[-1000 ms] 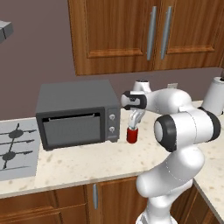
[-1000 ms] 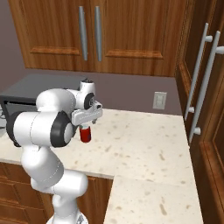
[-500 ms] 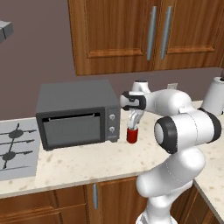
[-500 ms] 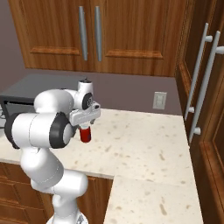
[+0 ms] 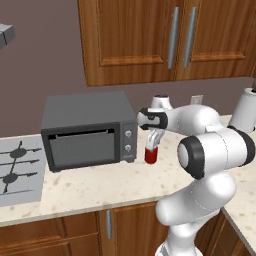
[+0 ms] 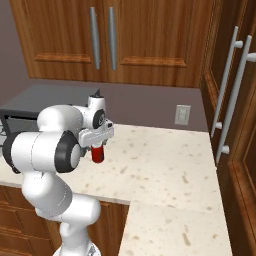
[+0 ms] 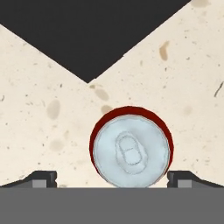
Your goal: Four empty soda cans are scattered around the kitchen. Gather all the cans and cluster them next to the stove for recycling.
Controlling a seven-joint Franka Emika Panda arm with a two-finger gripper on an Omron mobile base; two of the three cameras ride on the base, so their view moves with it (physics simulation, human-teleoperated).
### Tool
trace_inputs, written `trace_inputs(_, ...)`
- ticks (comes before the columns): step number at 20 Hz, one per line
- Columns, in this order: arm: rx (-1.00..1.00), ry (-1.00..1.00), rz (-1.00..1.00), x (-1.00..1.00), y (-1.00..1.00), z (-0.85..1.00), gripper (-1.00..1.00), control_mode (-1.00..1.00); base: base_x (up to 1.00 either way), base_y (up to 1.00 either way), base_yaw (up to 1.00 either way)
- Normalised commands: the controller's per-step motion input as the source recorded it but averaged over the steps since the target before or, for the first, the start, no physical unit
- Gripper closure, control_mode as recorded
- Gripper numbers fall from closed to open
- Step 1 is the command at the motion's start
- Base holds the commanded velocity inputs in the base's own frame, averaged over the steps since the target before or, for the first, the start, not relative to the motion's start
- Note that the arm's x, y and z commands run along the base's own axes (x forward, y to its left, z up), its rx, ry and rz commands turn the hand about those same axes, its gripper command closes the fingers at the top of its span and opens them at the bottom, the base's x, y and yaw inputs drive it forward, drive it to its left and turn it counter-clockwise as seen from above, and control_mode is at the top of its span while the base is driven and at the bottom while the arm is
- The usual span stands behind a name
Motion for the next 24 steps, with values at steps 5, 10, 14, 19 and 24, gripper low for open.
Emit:
trace_inputs(5,0.00,0.00,0.01,0.00,0.06,-0.04,-1.00,-1.00,0.00,0.00,0.00)
trace_inputs(10,0.00,0.00,0.01,0.00,0.02,-0.01,-1.00,-1.00,0.00,0.00,0.00)
trace_inputs(14,0.00,0.00,0.00,0.00,0.00,0.00,-1.00,-1.00,0.00,0.00,0.00)
trace_inputs(19,0.00,0.00,0.00,0.01,0.00,0.00,-1.00,-1.00,0.00,0.00,0.00)
trace_inputs(24,0.00,0.00,0.00,0.10,0.00,0.00,-1.00,-1.00,0.00,0.00,0.00)
